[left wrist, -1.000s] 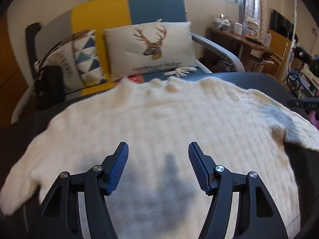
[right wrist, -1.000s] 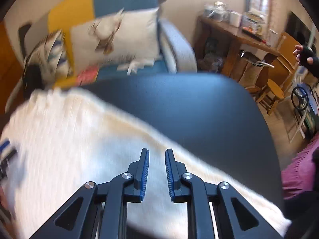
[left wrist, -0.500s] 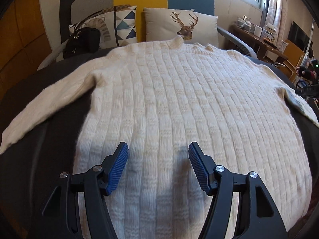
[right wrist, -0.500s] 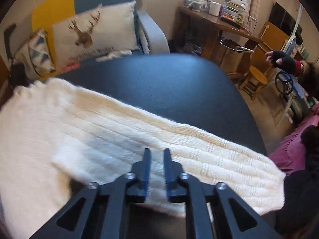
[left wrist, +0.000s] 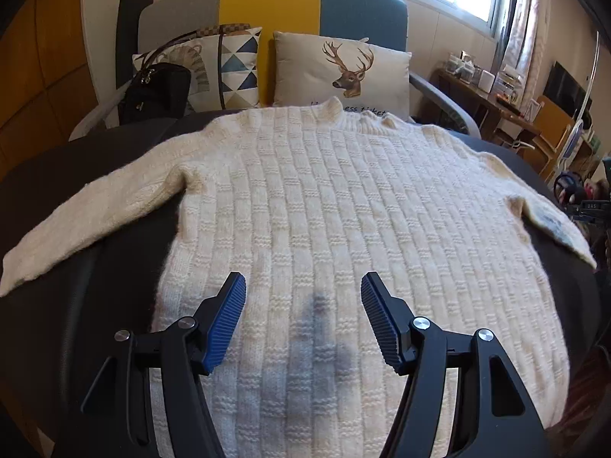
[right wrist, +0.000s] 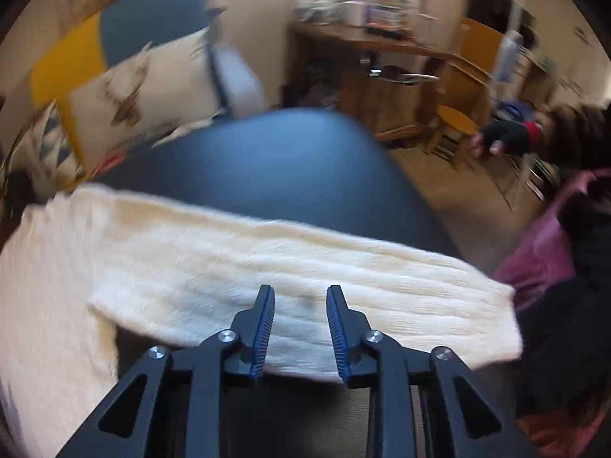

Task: Fold clothes

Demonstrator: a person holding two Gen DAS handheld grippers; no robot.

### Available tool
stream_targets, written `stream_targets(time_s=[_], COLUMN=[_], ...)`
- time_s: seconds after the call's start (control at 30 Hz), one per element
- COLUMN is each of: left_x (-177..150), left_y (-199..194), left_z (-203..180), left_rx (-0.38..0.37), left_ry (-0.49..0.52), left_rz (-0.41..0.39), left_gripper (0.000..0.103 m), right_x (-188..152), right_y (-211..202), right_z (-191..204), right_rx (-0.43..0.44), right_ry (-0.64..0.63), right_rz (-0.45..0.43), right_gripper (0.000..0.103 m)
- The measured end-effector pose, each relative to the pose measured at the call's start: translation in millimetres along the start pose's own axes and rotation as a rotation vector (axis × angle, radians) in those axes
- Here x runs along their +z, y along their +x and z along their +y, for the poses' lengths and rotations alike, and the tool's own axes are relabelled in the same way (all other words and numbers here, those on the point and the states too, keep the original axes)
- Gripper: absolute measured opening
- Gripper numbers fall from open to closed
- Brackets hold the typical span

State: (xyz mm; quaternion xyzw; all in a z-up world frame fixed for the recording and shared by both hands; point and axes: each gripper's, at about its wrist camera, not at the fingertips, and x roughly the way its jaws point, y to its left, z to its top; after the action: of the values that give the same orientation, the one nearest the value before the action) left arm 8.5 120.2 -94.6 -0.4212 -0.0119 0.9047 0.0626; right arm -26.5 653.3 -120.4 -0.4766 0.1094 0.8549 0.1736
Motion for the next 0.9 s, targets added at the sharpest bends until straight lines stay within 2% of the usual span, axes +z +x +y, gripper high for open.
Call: stream_targets(time_s=[0.13,0.33,0.43,0.53,0.63,0.7,0.9], left_x=[-6.7,-28.6,-35.8,-38.1,-38.9,-40.8,-58.8], left_y=[7.7,22.7,24.1,22.2,10.5,2.5,2.9], left_z=[-7.2,-9.1,-5.4,-2.5,-0.2,0.3,11.9], left_rx=[0.015,0.064,0.076,0.070,0.033,0.018,0.007], left_ry=[0.021,0.048,0.043,0.021,-0.006,-0.004,-0.007], left_rz=[0.018,0.052,0.048,0.042,0.024,0.012,0.007], left_gripper=[0.066,0.066,0.066,0.066,0.066,0.066,0.066], right_x=[-9.6,-20.7,-43.2,-80.5,-108.9,-117.4,-145.8], right_y=[27.7,21.1,-19.0,-54.0,-75.7,-78.7,-94.5], right_z=[-30.7,-35.5,-28.2,-9.0,23.5,35.4,38.7], right_rx=[-0.059,0.039,0.153,0.298,0.352,0.341,0.386], right_ry=[0.052,0.153,0.234,0.266,0.208,0.162,0.294], right_rz=[0.086,0.045,-0.069,-0.142,-0.135,-0.110,-0.082], right_gripper=[0.029,0.027,0.029,0.029,0.029,0.029,0.029])
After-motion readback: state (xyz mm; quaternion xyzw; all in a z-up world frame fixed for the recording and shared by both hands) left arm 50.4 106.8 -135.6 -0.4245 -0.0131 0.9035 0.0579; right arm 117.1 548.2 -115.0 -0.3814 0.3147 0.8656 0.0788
